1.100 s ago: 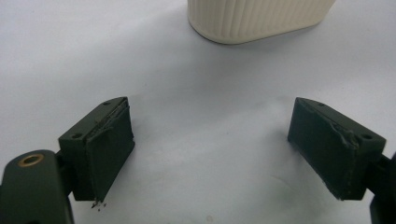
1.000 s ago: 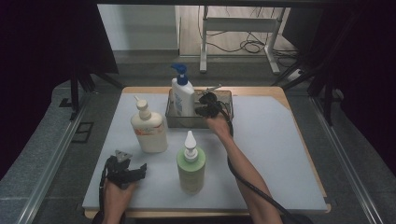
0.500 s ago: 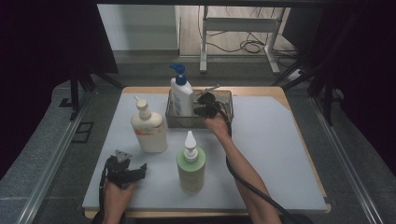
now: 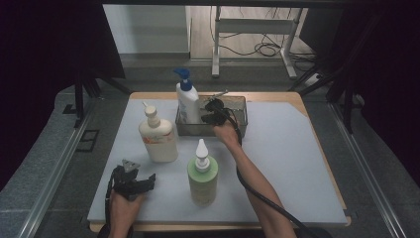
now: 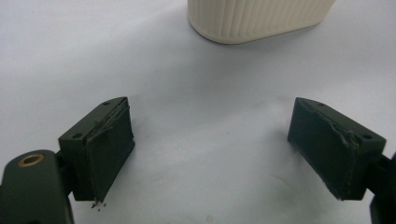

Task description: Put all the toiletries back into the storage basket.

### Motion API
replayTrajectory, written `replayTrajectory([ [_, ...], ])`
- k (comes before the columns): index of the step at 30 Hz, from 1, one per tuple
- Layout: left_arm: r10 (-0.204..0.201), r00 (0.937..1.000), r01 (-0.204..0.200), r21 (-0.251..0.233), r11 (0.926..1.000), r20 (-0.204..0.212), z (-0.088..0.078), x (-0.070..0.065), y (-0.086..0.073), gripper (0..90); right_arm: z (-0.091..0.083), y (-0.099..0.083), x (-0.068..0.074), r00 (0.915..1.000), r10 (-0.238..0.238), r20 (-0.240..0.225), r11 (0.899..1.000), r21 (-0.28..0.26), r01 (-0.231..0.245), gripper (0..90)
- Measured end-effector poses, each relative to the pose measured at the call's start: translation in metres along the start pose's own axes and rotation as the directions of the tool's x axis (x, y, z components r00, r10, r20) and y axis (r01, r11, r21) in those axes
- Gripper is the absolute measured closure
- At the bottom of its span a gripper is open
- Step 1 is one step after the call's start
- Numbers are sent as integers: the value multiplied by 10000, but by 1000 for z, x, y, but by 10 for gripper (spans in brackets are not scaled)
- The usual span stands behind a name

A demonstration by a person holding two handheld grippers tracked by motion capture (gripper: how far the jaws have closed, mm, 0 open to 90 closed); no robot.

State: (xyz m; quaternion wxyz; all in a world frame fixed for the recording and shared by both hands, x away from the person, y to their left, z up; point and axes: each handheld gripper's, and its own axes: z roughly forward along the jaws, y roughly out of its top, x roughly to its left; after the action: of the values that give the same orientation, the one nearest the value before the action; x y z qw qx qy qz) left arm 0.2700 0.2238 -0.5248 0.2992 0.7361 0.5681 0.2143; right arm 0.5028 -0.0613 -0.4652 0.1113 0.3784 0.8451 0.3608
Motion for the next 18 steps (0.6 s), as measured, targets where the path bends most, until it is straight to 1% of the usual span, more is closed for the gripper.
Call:
replayTrajectory([
  [4, 12, 10000, -12, 12, 10000, -1, 0, 0, 0, 137, 2, 2, 4, 10000, -52, -46, 10000, 40, 52, 896],
  [6, 12, 10000, -12, 11, 10000, -1, 0, 0, 0, 137, 3, 4, 6, 9999, -121, 34, 9999, 86, 121, 897],
  [12, 13, 10000, -13, 13, 10000, -1, 0, 0, 0, 137, 6, 4, 7, 10000, -84, -25, 9998, 157, 84, 896],
  [14, 15, 10000, -15, 13, 10000, -1, 0, 0, 0, 137, 6, 4, 8, 10000, -66, -66, 9998, 163, 67, 895],
  [18, 17, 10000, -17, 14, 10000, 0, 0, 0, 0, 137, 7, 5, 11, 9995, -99, -305, 9998, 150, 103, 884],
])
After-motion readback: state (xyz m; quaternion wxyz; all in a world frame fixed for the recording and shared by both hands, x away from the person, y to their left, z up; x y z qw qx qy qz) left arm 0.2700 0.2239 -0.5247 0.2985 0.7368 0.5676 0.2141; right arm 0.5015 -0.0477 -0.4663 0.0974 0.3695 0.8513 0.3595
